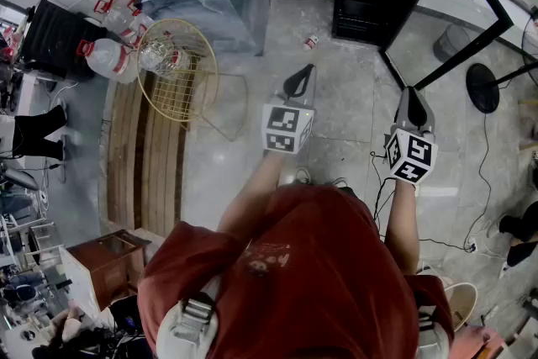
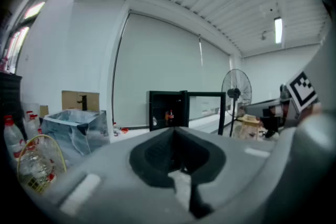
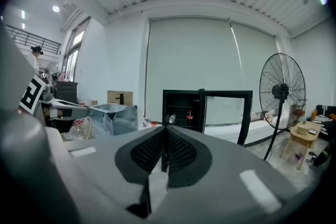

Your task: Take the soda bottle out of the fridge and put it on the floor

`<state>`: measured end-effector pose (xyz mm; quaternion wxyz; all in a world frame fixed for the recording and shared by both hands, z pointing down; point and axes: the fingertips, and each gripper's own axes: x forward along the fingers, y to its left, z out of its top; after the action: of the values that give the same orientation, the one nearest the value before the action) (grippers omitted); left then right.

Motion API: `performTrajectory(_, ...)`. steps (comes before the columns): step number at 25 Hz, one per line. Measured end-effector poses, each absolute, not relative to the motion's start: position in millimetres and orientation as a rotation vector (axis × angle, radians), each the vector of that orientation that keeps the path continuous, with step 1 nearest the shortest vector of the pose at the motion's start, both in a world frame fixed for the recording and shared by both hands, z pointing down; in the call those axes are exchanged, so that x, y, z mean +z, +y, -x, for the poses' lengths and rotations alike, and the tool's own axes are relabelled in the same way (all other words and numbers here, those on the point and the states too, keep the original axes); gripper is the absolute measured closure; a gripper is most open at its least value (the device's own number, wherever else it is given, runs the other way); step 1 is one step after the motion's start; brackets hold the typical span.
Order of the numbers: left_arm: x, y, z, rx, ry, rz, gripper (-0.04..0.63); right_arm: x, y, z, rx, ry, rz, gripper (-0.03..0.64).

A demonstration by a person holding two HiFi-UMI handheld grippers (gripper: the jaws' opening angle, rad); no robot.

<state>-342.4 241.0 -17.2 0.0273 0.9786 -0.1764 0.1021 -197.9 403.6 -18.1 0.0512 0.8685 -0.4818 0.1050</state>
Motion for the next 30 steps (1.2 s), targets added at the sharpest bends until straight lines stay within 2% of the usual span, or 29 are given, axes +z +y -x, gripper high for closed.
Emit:
performTrajectory(18, -21, 210, 409, 0.314, -0.55, -3.03, 0.595, 2, 382, 248, 0.413, -1.396, -2.707, 0.618)
performTrajectory(30, 4, 201, 423, 0.357, -0.494, -3.004, 0.595, 9, 376, 264, 0.431, -1.343, -2.681, 0.618)
